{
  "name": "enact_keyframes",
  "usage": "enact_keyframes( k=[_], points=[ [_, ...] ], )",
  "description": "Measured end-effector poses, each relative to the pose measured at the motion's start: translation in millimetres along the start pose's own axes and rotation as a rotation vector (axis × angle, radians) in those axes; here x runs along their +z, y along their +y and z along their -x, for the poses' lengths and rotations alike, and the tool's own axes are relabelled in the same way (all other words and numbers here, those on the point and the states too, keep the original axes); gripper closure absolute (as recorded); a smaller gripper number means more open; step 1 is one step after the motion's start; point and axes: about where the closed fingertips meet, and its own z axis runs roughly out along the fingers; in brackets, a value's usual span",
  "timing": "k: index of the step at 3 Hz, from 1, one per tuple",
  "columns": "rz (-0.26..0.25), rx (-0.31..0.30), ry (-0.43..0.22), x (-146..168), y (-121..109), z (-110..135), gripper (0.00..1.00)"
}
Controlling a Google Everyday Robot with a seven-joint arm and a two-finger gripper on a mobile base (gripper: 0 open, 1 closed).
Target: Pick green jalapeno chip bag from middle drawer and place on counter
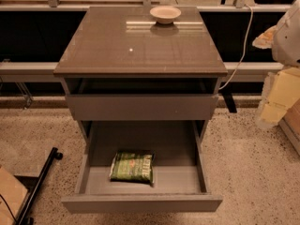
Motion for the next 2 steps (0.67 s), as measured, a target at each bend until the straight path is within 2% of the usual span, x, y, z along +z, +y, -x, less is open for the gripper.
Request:
enact_keyframes(
  k=[1, 2],
  points=[
    [-0.013, -0.003, -0.008, -0.1, -1.1, 0.7, 0.0],
    [-0.019, 0.01, -0.048, 20.7, -5.7, -6.6, 0.0]
  ],
)
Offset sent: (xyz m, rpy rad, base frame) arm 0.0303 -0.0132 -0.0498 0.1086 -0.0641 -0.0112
